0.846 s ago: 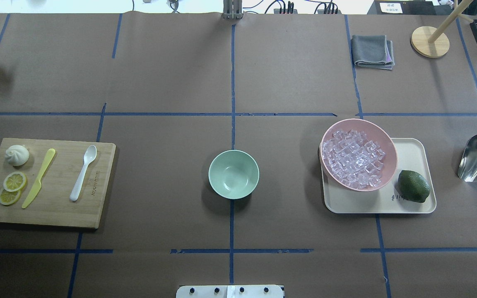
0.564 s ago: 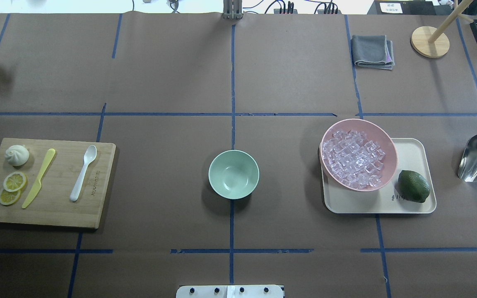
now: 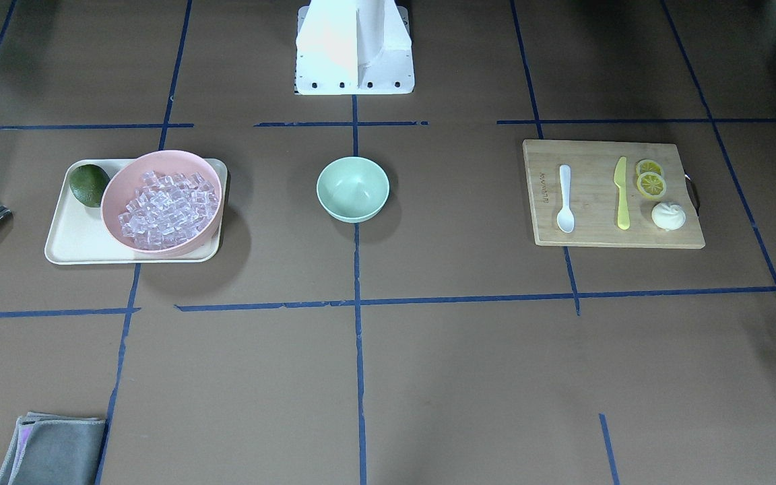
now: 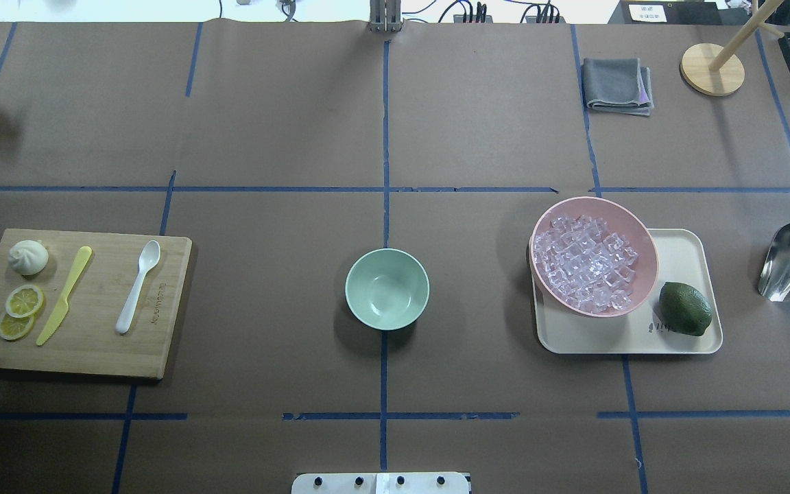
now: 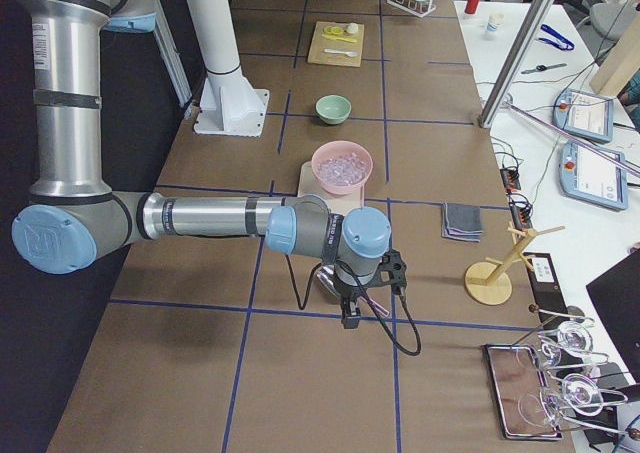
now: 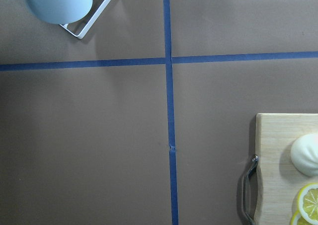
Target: Put spoon and ice into bowl
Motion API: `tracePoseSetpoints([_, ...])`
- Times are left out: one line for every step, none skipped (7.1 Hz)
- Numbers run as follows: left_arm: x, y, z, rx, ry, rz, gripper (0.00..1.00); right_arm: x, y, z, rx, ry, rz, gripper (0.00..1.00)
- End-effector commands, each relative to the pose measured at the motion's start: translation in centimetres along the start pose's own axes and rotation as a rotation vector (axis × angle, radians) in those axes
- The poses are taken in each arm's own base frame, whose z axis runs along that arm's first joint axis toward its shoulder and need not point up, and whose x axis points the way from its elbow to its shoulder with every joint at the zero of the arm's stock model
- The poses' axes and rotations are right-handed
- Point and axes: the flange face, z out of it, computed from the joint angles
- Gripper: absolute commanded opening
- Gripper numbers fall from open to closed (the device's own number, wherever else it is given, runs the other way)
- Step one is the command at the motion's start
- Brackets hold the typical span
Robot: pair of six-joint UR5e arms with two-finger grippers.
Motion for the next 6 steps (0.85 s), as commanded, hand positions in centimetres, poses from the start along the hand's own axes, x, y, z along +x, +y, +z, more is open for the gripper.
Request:
tracePoseSetpoints([-0.52, 1.79, 0.43, 0.0, 0.001, -0.005, 1.0, -0.92, -0.44, 0.79, -0.017, -0.002, -0.02, 1.0])
tracePoseSetpoints([-0.34, 1.74, 0.35, 0.003, 0.001, 0.002, 1.0, -1.21, -0.68, 0.76, -0.016, -0.001, -0.026, 1.0])
tracePoseSetpoints([-0.22, 1.65, 0.24, 0.006, 0.003, 0.004, 1.0, -1.57, -0.97, 0.85, -0.011, 0.001, -0.039, 1.0])
tracePoseSetpoints([-0.24, 1.66, 0.29, 0.005, 0.006, 0.001, 1.0, -1.62, -1.03, 0.81, -0.006, 0.0, -0.042, 1.0])
tracePoseSetpoints([-0.27, 1.67, 0.44, 0.002, 0.009, 0.0, 1.0, -1.73, -1.13, 0.8, -0.005, -0.003, -0.044, 1.0])
tracePoseSetpoints([-0.27, 1.7, 0.56, -0.003, 0.012, -0.005, 1.0, -1.88, -1.3, 0.64, -0.002, -0.003, -0.048, 1.0])
